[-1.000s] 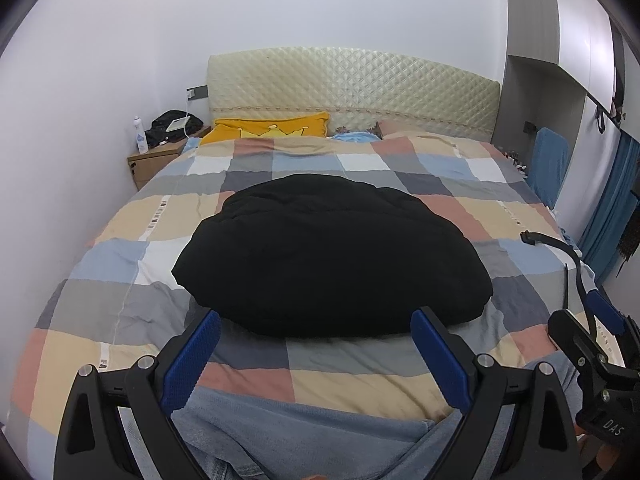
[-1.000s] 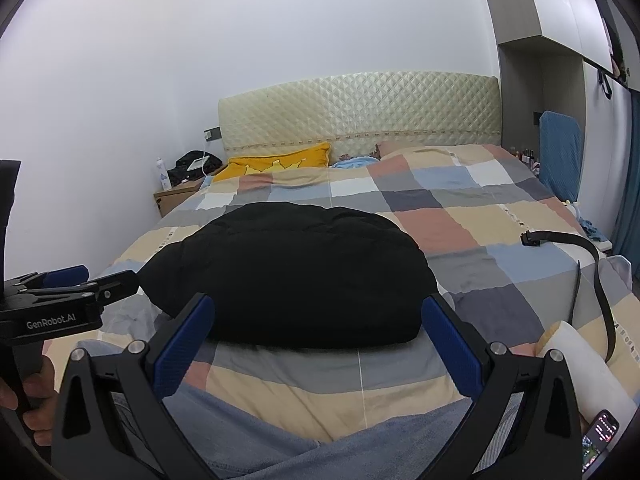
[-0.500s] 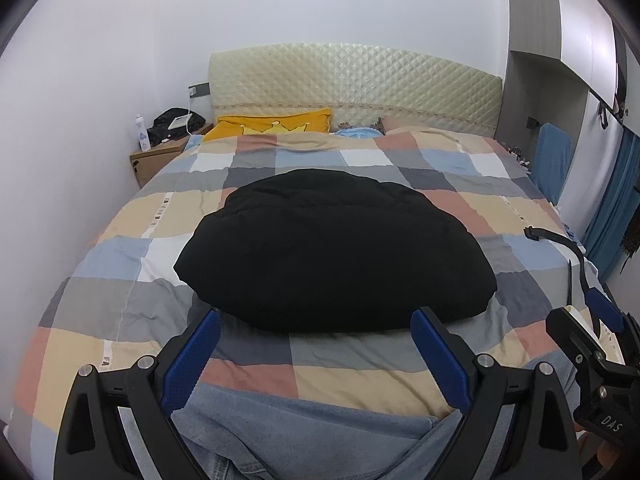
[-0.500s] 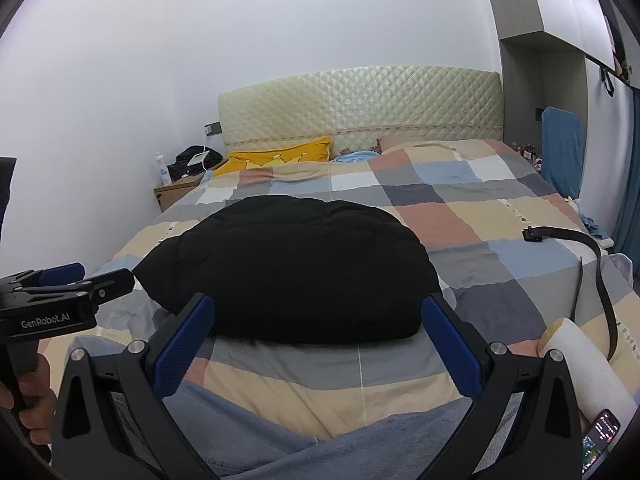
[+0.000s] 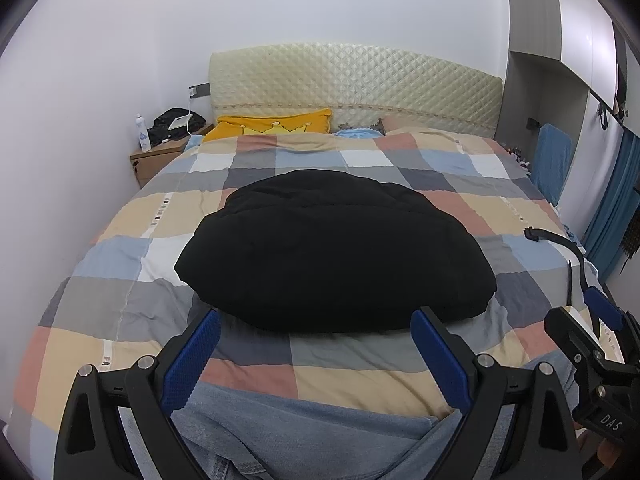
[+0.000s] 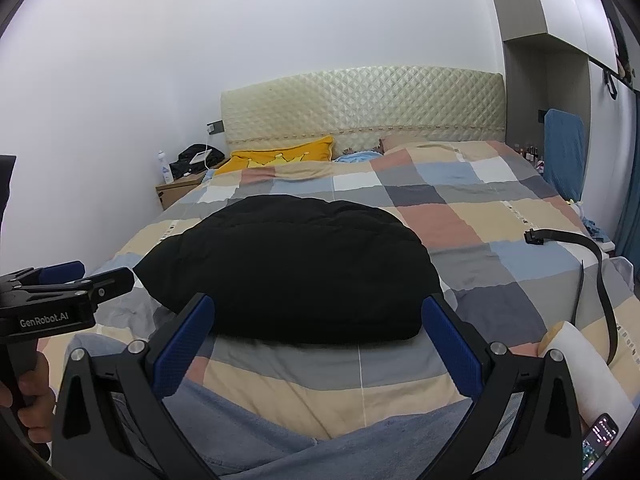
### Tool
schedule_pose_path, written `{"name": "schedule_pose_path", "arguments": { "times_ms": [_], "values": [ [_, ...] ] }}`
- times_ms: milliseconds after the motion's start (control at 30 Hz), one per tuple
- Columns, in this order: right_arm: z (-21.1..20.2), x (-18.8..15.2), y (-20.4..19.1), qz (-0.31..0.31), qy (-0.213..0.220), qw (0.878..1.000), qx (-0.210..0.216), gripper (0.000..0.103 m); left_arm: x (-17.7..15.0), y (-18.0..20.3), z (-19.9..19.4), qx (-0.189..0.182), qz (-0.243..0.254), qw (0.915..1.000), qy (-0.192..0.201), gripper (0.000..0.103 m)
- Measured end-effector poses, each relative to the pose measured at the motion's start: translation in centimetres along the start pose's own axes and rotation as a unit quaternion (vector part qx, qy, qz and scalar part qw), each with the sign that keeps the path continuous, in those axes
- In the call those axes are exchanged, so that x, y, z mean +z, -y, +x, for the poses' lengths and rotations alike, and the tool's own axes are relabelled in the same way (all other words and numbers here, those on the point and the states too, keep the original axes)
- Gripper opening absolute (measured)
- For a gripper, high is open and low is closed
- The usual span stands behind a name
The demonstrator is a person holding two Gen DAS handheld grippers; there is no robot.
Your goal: Fold large clothes
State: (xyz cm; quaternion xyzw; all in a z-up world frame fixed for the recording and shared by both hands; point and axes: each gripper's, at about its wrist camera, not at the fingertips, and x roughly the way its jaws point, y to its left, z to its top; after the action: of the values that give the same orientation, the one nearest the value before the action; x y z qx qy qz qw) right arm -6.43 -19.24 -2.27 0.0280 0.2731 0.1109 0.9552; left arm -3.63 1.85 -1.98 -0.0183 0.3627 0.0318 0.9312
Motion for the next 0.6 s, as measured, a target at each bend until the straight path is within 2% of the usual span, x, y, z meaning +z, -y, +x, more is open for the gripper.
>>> {"name": "schedule_pose_path", "arguments": {
  "times_ms": [600],
  "values": [
    [-0.17,0.25,0.2,0.002,0.008,1.0,0.002,0.103,0.43,0.43,-0.84,-0.006,0.002,1.0,0.002,0.097]
  ]
}}
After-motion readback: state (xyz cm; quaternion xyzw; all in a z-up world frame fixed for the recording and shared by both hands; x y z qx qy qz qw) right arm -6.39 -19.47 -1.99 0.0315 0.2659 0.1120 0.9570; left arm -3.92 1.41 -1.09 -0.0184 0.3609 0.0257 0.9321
